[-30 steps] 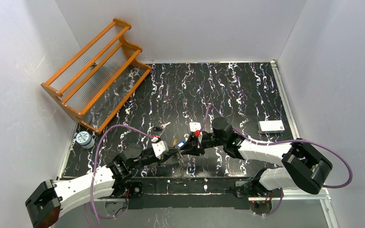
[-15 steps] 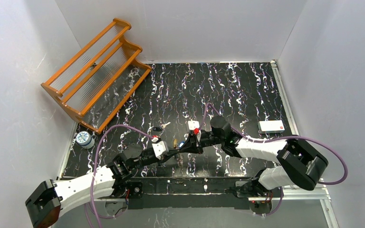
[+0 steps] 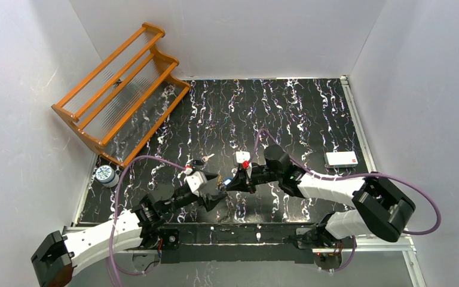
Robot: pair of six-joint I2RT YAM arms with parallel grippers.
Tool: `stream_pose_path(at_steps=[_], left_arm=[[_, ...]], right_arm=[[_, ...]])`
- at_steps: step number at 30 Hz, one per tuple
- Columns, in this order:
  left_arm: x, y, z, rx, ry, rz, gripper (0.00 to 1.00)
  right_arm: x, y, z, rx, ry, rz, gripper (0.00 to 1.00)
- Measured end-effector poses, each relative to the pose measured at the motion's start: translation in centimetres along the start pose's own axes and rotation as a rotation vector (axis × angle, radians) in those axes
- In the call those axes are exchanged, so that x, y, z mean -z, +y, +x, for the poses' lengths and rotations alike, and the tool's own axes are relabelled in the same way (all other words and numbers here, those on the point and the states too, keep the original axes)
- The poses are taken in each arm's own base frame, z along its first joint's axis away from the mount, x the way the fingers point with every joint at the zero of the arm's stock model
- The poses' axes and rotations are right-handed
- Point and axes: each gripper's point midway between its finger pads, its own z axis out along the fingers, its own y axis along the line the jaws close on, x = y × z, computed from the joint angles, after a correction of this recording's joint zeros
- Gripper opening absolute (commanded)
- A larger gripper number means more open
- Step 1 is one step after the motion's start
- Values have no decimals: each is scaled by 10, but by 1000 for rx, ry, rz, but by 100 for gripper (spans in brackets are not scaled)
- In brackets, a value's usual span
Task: Put the keys on the keyring
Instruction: Adjust the keyring, then pick up the key from the center of the board.
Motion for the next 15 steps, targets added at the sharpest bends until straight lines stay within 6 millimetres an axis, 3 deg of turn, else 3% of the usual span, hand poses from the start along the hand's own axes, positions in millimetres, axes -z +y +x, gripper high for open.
stream_pose_path(at_steps=[3,10,15], left_arm=[[1,11,-23,44,-67,-72,98],[8,56,-74,199,-169,-342,98],[8,92,-80,290,-61,-578,98]], right_arm=[[6,-5,-6,22,-12,55,1],[19,-13,1,13,-1,170,1],[22,-16,6,-8,23,198,1]])
